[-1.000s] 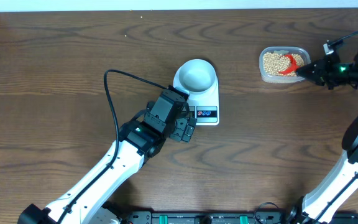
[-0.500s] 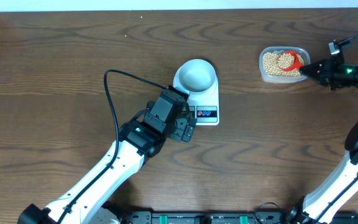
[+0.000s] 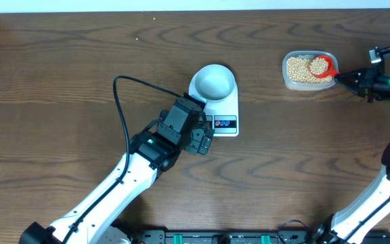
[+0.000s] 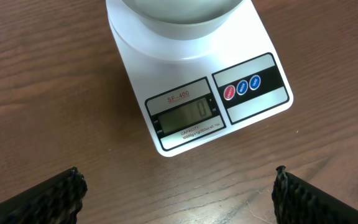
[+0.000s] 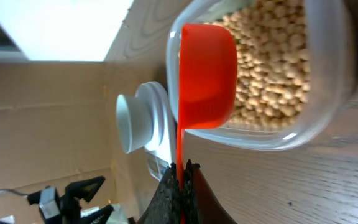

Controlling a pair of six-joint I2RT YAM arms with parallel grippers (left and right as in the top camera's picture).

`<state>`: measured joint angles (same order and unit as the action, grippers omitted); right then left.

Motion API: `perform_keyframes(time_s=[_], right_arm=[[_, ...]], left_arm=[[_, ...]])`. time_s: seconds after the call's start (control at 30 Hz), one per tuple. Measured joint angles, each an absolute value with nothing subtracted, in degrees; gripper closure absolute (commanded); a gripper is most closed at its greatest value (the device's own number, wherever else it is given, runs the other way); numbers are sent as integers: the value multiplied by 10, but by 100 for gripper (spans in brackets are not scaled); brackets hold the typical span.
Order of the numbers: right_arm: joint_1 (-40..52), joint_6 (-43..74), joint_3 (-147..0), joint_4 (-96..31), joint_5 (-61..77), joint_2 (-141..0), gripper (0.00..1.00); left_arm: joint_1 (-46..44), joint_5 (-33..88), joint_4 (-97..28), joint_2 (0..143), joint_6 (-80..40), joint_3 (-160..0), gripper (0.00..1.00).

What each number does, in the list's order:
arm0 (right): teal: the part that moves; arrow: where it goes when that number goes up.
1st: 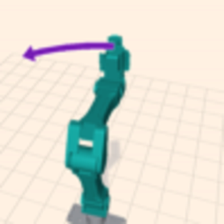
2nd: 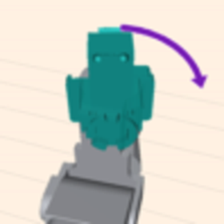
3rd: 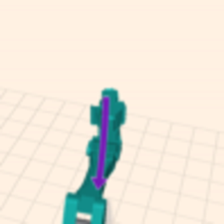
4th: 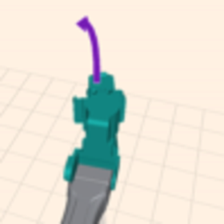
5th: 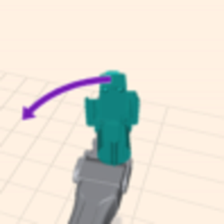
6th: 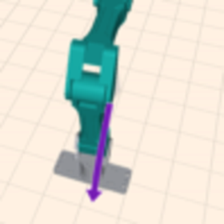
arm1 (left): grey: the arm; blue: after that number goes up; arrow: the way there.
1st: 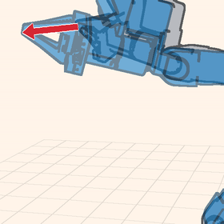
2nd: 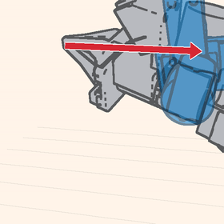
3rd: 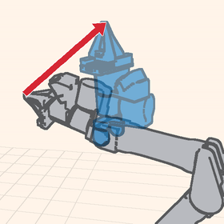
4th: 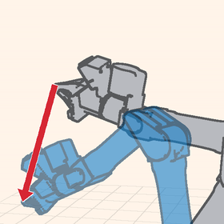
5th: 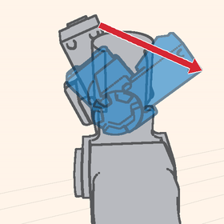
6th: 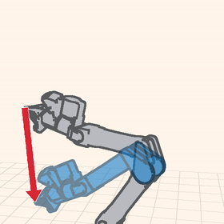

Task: Scoop item into bowl and weigh 50g on scale
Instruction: 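Lift the filled scoop and carry it left over the grey bowl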

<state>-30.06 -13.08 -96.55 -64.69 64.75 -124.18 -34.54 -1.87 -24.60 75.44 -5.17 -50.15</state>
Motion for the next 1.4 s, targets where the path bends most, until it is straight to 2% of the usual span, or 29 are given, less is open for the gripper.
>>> perform_keyframes(time_s=[0.53, 1.17, 1.4], right_arm=[[-274, -173, -966, -668, 757, -1242, 99], [-132, -172, -966, -652, 811, -1242, 99], [-69, -139, -966, -614, 784, -1242, 99]], left_arm=[[-345, -19, -246, 754, -52, -502, 2], [-345, -19, -246, 754, -52, -502, 2], [-345, -19, -246, 754, -52, -502, 2]])
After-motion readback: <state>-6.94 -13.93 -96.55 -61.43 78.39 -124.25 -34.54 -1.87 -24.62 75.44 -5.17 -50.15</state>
